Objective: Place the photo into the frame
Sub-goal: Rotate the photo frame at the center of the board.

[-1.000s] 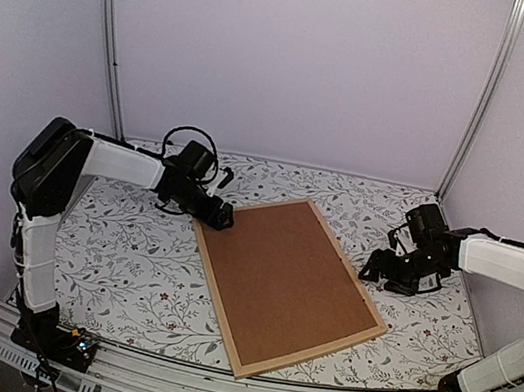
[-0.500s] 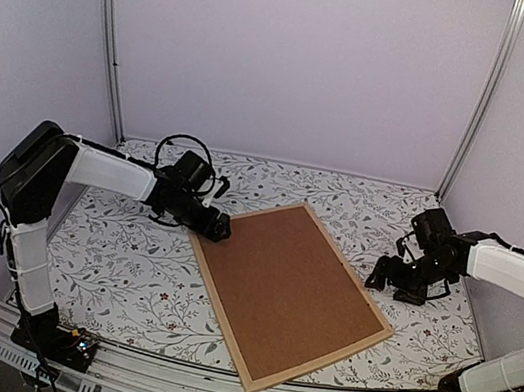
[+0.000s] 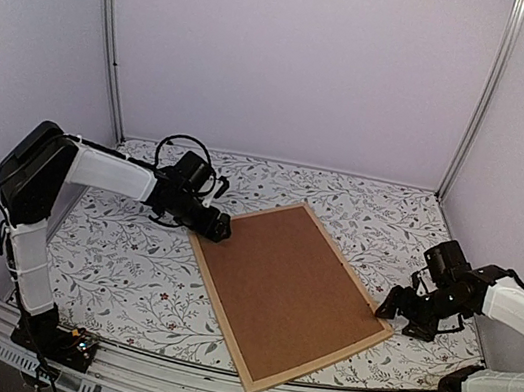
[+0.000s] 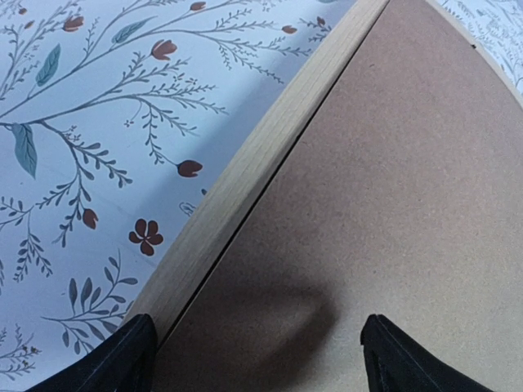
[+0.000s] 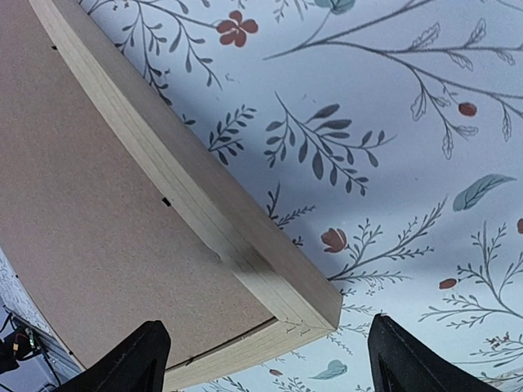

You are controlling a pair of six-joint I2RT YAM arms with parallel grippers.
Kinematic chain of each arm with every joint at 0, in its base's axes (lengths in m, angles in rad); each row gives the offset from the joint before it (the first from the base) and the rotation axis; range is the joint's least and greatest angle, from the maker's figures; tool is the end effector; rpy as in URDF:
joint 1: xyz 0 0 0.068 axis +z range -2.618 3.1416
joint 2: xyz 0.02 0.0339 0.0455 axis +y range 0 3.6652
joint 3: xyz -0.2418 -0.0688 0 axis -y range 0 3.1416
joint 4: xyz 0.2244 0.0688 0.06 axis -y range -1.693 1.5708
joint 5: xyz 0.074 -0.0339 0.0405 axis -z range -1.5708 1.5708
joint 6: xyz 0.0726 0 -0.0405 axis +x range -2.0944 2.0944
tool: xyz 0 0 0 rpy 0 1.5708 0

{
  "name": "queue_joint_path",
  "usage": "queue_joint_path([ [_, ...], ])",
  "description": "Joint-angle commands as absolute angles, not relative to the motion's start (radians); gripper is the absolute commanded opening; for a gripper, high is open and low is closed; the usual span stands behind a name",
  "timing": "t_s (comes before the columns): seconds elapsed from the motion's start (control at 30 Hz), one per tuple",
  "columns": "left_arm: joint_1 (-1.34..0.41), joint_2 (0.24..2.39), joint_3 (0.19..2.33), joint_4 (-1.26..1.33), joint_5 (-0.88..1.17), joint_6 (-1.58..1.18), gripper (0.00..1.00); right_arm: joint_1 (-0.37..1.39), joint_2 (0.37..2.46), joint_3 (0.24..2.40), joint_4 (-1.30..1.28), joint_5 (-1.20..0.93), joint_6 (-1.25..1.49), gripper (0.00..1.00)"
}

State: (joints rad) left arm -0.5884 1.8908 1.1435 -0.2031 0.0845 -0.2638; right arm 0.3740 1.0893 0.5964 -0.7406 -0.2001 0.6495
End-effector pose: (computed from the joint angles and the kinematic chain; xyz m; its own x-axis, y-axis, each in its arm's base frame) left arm 0.3181 -0.2196 0.1155 -0.8083 0.2270 -0.5433 0.3968 0.8917 -0.2179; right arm 0.1643 0.0800 0.1375 -0.9531 0.2627 -0.1501 0.1973 0.9159 0.3495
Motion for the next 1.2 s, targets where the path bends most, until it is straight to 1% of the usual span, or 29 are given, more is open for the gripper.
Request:
queue_joint_path([
  [0.0, -0.607, 1.881, 1.133, -0.302, 0.108, -0.291, 0.9, 0.389, 1.051, 0.552, -0.739, -0.229, 0.713, 0.88],
  [0.33, -0.607, 1.884, 1.14, -0.306, 0.122, -0.297, 0.9, 0.483, 1.112, 0.509, -0.614, -0.279, 0.763, 0.87],
  [0.67, -0.607, 1.876, 1.096, -0.297, 0.124, -0.303, 0.9, 0.488, 1.17, 0.542, -0.493, -0.274, 0.776, 0.87],
  [0.97, -0.617, 1.852, 1.039, -0.289, 0.128, -0.321, 0.9, 0.48, 1.313, 0.646, -0.464, -0.228, 0.712, 0.88],
  [1.17, -0.666, 1.792, 0.961, -0.296, 0.114, -0.361, 0.89, 0.423, 1.402, 0.73, -0.456, -0.222, 0.631, 0.89],
])
